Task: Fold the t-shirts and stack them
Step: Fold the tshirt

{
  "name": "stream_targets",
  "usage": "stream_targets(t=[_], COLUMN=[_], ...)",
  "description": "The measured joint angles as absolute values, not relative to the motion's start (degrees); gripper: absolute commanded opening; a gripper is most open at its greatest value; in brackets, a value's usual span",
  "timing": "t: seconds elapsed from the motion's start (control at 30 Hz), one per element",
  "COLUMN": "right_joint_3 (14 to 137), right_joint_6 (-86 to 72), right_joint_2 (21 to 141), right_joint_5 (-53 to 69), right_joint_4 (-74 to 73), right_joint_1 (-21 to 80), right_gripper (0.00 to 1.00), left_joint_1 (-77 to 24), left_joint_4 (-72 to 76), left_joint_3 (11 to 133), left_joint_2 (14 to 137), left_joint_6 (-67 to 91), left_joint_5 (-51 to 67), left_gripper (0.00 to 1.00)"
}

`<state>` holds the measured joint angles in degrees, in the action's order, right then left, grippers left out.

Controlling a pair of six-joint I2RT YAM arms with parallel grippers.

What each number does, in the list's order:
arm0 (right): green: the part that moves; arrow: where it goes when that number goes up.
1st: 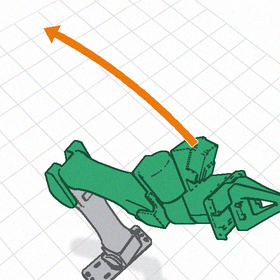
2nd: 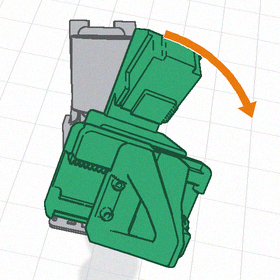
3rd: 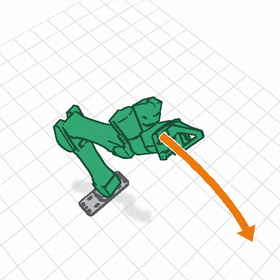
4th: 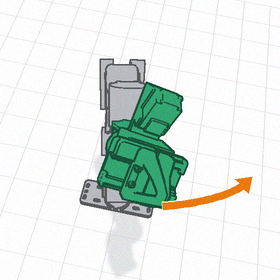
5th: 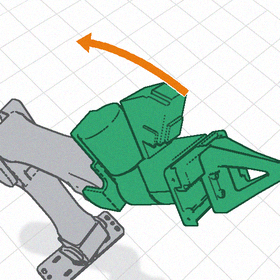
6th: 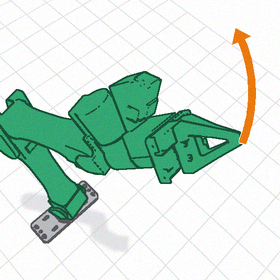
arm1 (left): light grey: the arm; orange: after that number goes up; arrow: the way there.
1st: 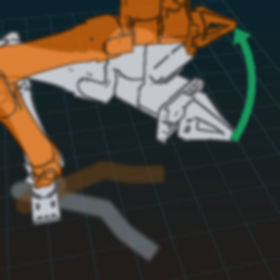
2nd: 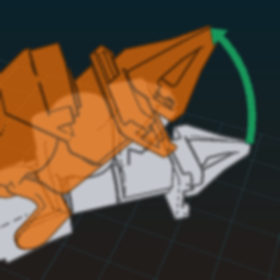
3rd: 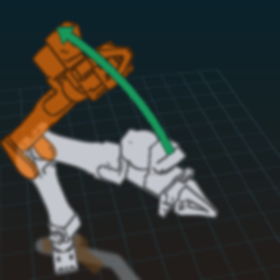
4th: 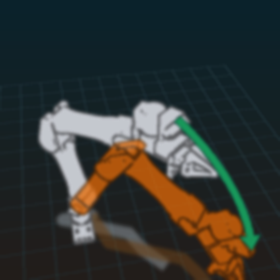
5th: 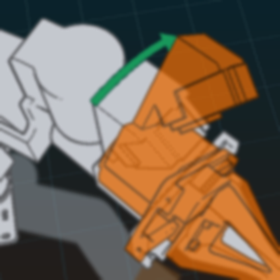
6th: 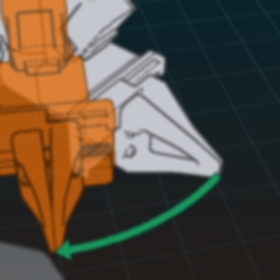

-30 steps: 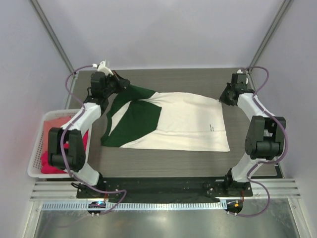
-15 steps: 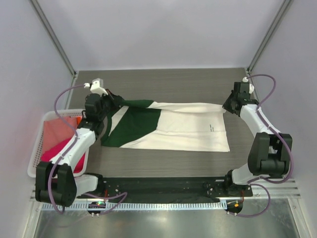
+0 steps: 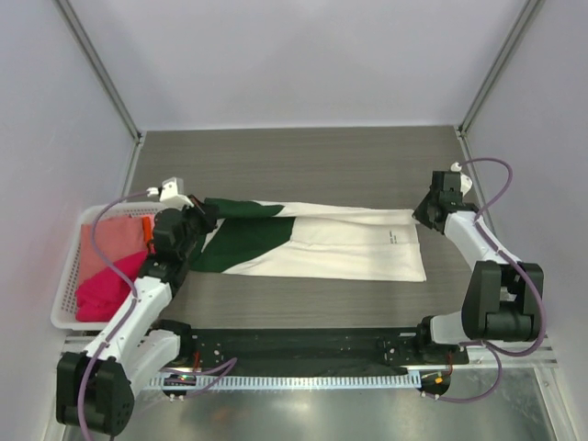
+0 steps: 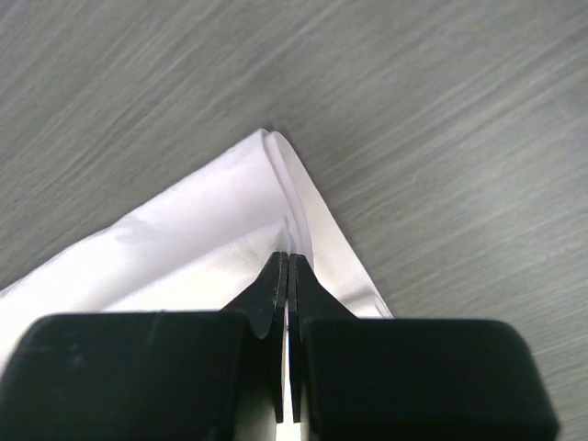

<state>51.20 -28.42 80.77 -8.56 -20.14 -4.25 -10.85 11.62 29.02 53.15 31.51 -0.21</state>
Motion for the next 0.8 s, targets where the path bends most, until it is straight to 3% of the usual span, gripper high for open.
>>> stream_targets(t=[0.2,0.27,0.3,0.33,0.37,0.43,0.5,0.57,0.67,0.8], right_joint_3=[45.15,42.89,41.58,40.07,38.79,36.12,33.12,30.98,29.85,31.44], right_joint_6=[-30.79,-32.03,-32.58,-33.3,-34.28,-35.38,-36.42,-36.67,-36.56,-36.14], right_joint_2=[76.53,75.09,74.04,72.75,71.48,68.58,64.82,61.21,57.56,59.75], right_joint_5=[-10.87,-11.92,-12.38,-12.88,-13.34,-14.41,-15.33,-15.68,-15.22,-9.63], right_joint_4=[-17.89,-16.47,-15.9,-15.22,-14.68,-13.21,-11.73,-10.37,-8.73,-6.02], right_joint_1=[-4.25,-4.25,-4.25,-4.25,-4.25,-4.25,-4.25,-4.25,-3.99,-1.83], right_gripper=[0.01,0.03,0.07,0.33,0.47,0.69,0.72,0.71,0.65,0.58], left_joint_1=[-10.9,-10.92,-10.92,-10.94,-10.94,-10.94,-10.98,-11.03,-11.03,-11.03], left_joint_4=[8.8,7.57,6.79,6.09,5.61,4.25,2.37,0.21,-0.8,-2.98], left_joint_3=[24.36,22.59,21.32,19.97,18.52,15.84,14.06,13.3,13.54,17.61], left_joint_2=[46.68,44.18,42.3,40.38,38.37,34.09,29.32,25.17,21.8,27.38], left_joint_6=[33.69,34.57,35.22,35.59,36.29,37.41,38.24,39.09,40.25,40.95], left_joint_5=[-1.32,-1.32,-1.28,-1.23,-1.06,-0.95,-1.08,-1.54,-2.22,-2.63], left_gripper=[0.01,0.08,0.2,0.23,0.24,0.39,0.6,0.67,0.68,0.7])
